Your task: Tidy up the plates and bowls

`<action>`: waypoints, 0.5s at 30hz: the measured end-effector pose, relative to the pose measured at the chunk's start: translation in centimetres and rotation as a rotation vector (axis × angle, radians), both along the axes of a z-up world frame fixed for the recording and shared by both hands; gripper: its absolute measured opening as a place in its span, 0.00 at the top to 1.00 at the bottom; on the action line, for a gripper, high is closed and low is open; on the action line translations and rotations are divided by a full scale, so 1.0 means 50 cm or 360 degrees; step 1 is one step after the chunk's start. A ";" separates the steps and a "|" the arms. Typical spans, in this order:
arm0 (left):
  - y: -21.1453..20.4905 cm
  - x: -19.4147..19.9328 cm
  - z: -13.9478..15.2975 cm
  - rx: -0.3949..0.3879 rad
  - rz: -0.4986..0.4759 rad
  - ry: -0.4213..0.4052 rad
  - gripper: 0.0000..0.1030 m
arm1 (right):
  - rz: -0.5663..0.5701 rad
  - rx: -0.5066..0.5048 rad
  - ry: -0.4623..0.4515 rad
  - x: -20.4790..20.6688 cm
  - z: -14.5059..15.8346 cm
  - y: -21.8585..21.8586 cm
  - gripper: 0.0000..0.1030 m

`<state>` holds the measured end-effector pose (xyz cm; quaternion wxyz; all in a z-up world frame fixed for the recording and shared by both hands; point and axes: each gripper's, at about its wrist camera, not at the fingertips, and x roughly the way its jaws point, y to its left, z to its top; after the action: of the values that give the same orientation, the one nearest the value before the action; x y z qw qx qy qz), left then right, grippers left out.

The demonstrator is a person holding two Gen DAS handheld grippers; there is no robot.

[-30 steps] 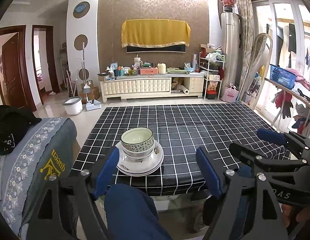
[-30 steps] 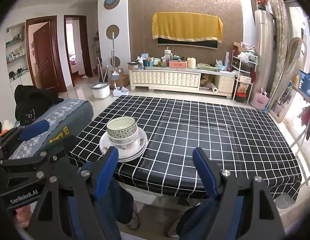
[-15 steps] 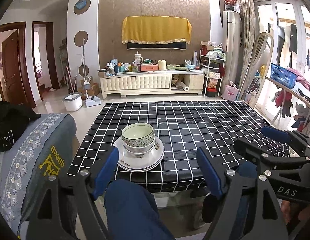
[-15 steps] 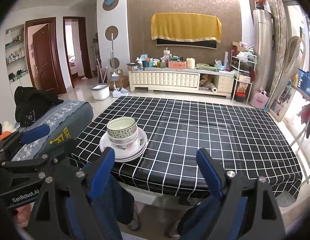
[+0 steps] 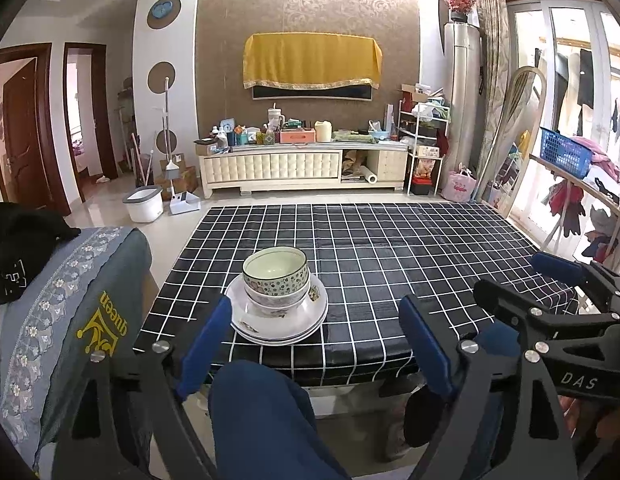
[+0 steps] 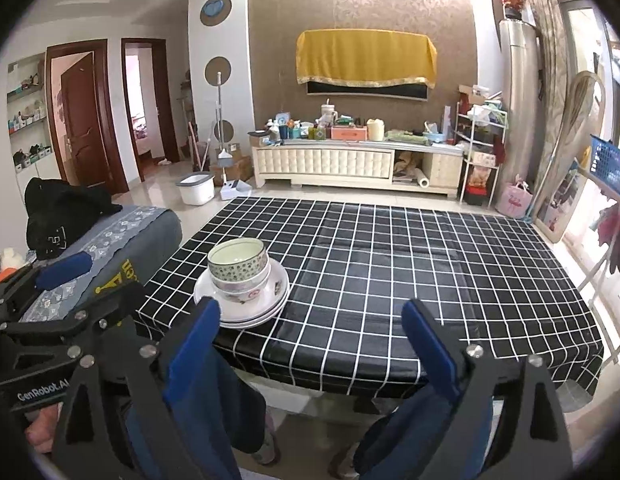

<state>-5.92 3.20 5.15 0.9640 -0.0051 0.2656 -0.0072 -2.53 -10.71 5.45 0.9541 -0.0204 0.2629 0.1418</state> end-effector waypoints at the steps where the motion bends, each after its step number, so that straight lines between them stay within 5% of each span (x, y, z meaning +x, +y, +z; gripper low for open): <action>1: 0.001 0.000 0.000 0.0000 -0.0002 -0.0004 0.16 | -0.0002 0.0003 0.0002 0.000 0.001 -0.002 0.06; 15: -0.003 -0.001 -0.001 0.0001 -0.0007 0.0012 0.12 | -0.0019 -0.0008 0.0013 0.006 -0.002 -0.016 0.00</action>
<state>-5.98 3.08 5.11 0.9631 -0.0041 0.2691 -0.0094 -2.21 -11.51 5.35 0.9538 -0.0206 0.2673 0.1355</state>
